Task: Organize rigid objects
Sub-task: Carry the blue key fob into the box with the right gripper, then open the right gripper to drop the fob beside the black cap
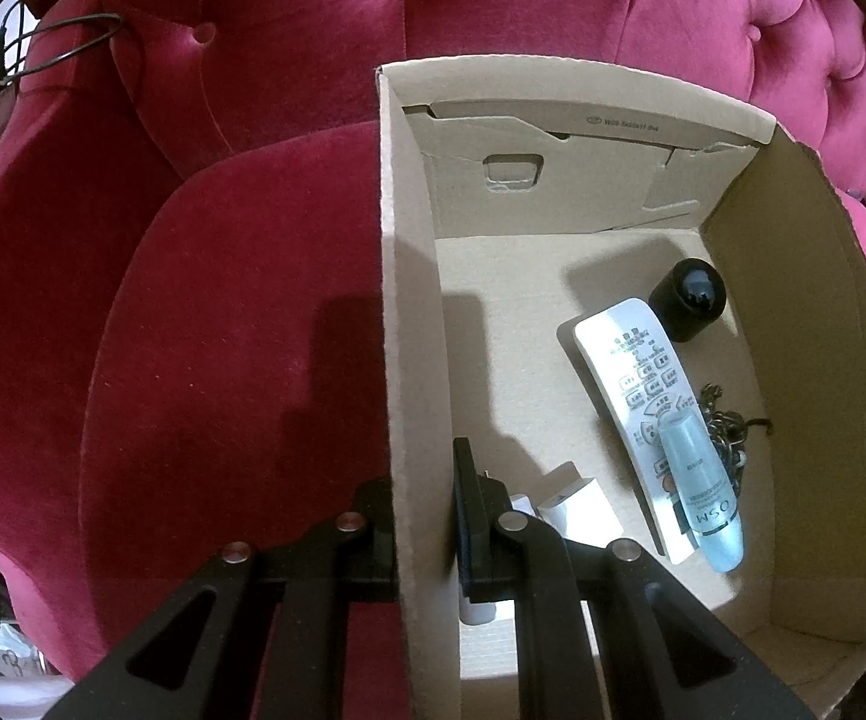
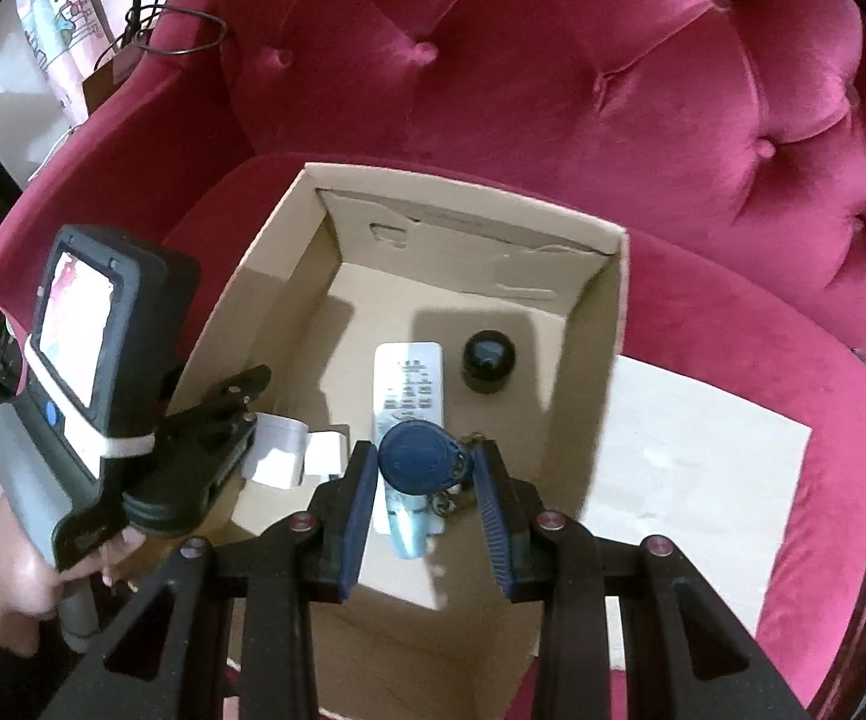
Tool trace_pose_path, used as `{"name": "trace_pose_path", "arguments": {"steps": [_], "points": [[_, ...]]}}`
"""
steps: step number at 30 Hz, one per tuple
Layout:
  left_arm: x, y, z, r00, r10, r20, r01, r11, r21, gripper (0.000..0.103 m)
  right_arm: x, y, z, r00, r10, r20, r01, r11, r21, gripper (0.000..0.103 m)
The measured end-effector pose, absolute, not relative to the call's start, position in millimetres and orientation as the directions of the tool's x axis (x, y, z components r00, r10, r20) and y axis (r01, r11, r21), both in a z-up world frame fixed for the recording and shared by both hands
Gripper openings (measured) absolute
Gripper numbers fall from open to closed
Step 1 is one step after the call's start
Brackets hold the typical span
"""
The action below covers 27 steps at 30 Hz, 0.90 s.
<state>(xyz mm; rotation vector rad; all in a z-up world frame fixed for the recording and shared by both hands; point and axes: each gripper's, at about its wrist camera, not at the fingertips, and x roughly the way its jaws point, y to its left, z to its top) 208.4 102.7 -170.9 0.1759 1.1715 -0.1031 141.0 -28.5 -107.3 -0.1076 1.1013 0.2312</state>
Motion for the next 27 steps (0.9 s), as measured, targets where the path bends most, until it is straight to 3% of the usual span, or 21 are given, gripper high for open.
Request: {"name": "trace_pose_path", "arguments": {"steps": [27], "points": [[209,109,-173,0.385,0.000,-0.923,0.169,0.983,0.070,0.013,173,-14,-178,0.357,0.146,-0.922,-0.172,0.981,0.089,0.036]]}}
